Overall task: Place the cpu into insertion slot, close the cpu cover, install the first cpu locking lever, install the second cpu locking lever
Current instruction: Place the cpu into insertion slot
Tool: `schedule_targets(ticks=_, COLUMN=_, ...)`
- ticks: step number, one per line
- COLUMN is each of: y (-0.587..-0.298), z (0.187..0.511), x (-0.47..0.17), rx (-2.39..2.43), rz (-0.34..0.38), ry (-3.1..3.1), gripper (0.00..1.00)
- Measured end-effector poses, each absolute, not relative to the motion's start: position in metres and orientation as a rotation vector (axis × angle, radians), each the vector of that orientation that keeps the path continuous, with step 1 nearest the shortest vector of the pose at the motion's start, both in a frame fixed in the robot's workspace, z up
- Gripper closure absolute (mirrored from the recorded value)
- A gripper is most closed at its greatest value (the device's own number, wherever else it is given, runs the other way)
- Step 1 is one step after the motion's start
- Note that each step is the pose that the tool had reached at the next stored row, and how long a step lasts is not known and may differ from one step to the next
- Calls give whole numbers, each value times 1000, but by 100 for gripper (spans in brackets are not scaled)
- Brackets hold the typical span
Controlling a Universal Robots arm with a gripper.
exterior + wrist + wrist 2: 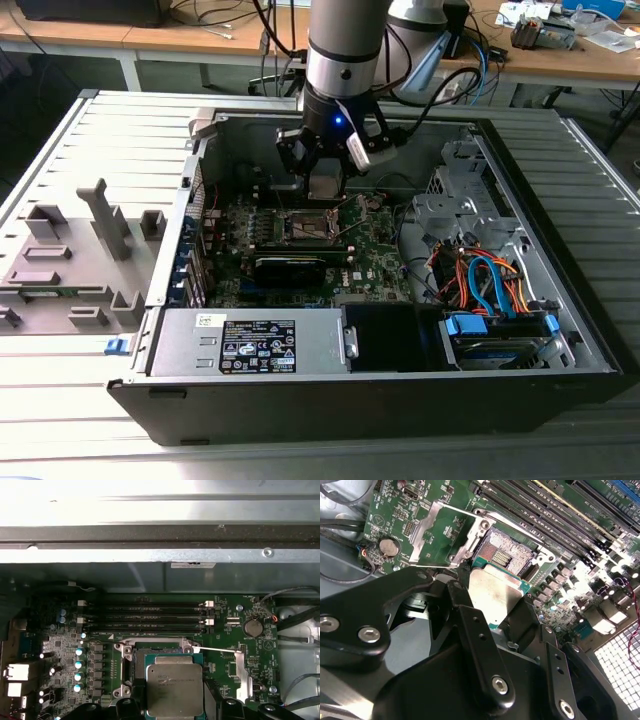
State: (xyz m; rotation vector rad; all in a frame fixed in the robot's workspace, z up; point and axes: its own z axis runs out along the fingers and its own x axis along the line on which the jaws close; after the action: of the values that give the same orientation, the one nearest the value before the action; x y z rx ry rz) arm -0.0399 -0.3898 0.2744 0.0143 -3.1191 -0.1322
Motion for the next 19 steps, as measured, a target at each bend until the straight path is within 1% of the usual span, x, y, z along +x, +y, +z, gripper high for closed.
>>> schedule_targets(ticks=19, y=-391, z=270, x=-40, rx=14, rz=-131, ry=-3119, gripper=45)
